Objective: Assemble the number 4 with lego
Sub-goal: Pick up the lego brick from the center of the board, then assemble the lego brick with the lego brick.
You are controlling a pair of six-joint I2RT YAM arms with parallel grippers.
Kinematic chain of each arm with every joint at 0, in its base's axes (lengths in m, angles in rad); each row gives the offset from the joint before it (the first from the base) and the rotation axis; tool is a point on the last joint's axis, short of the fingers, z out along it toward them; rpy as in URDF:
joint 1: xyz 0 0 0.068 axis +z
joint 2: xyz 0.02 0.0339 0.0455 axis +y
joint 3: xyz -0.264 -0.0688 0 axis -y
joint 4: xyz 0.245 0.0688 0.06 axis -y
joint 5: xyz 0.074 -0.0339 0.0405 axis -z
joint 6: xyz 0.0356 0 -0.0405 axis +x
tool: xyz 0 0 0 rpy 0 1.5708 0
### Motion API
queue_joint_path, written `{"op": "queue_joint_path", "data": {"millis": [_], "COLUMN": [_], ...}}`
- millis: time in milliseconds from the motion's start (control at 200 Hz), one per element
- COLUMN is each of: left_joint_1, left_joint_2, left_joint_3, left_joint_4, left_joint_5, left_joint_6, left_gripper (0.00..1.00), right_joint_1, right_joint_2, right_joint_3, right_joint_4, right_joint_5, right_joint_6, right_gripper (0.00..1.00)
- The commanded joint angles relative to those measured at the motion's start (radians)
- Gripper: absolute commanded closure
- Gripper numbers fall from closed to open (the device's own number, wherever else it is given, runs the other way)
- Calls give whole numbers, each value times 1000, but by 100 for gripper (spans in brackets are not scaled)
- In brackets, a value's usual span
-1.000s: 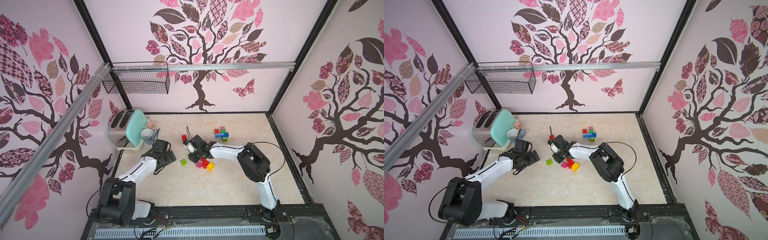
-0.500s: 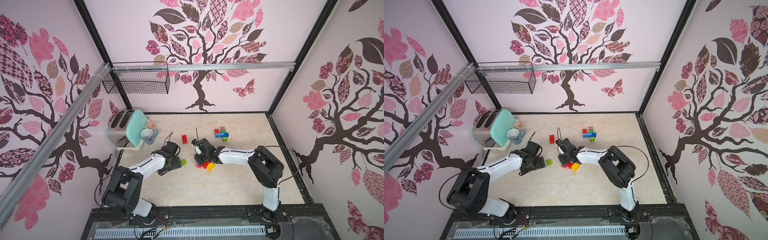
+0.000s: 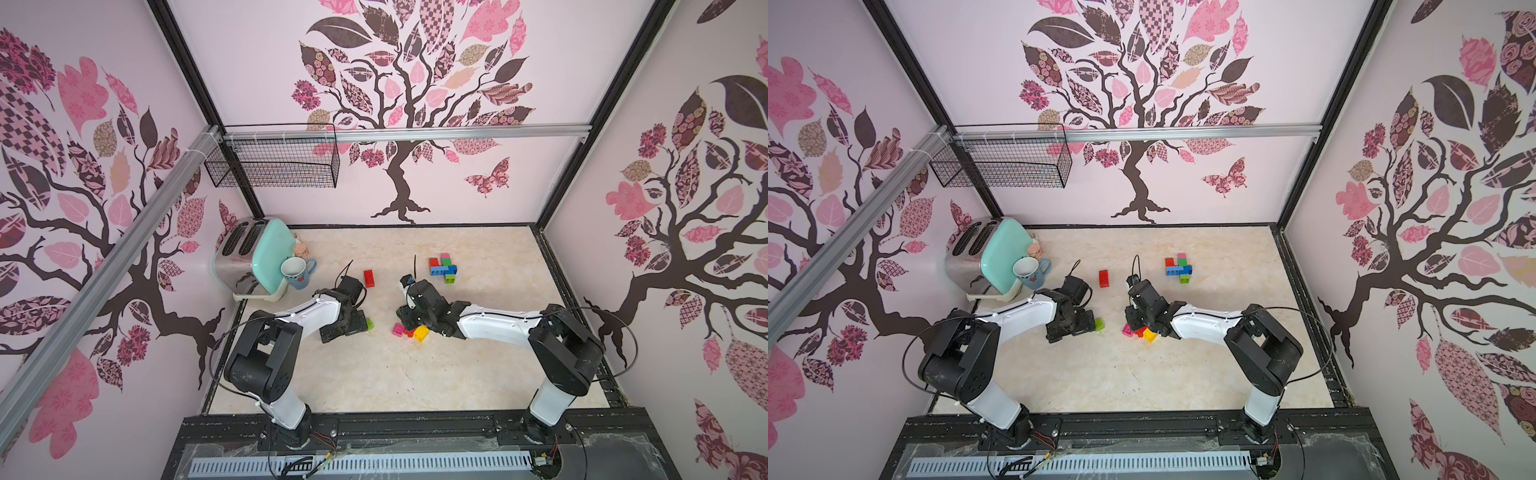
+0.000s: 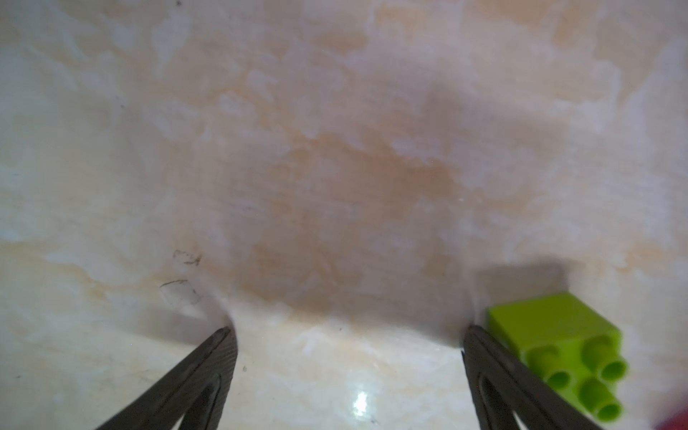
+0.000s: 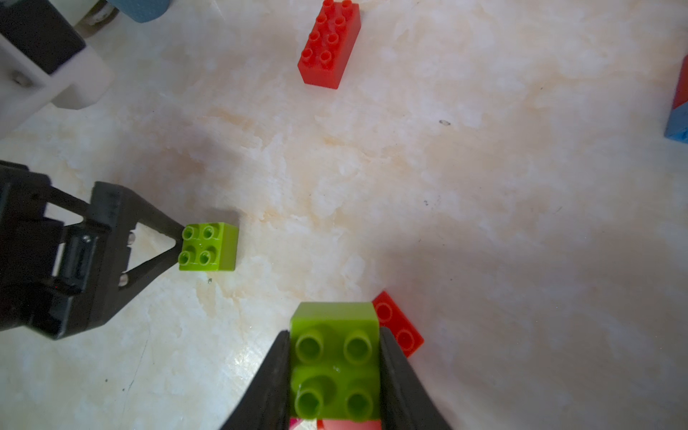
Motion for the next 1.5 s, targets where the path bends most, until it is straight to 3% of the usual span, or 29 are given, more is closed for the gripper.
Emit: {"op": "queue_joint_path", "data": {"millis": [0, 245, 310, 415, 585, 755, 835, 1491], "left_joint_1": [-23, -29, -29, -9, 110, 134, 135, 135], "left_joint_2": [48, -28, -65, -147, -285, -384, -399, -416], "left_joint_3": [53, 12, 1, -31, -85, -88, -87, -113], "left_joint_4": [40, 34, 12, -12, -18, -38, -46, -22], "left_joint_5": [96, 137, 96, -35, -77, -197, -204, -174], "left_joint_6": [-15, -49, -62, -87, -96, -63, -63, -63], "left_gripper": [2, 2, 2, 2, 2, 2, 2, 2], "right_joint_1": [-3, 1, 13, 56, 91, 165, 183, 190], "right_joint_2": [-47, 38, 78, 138, 230, 307, 330, 501], "right_joint_3": [-4, 107, 169, 252, 360, 483, 508, 656], "right_joint_4": [6, -93, -133, -181, -235, -321, -345, -524], "right_joint_5": [-12, -91, -90, -19, 68, 232, 277, 241], "right_joint_6": [31, 77, 118, 166, 259, 298, 313, 202], "right_gripper": [100, 100, 100, 100, 100, 100, 100, 100]}}
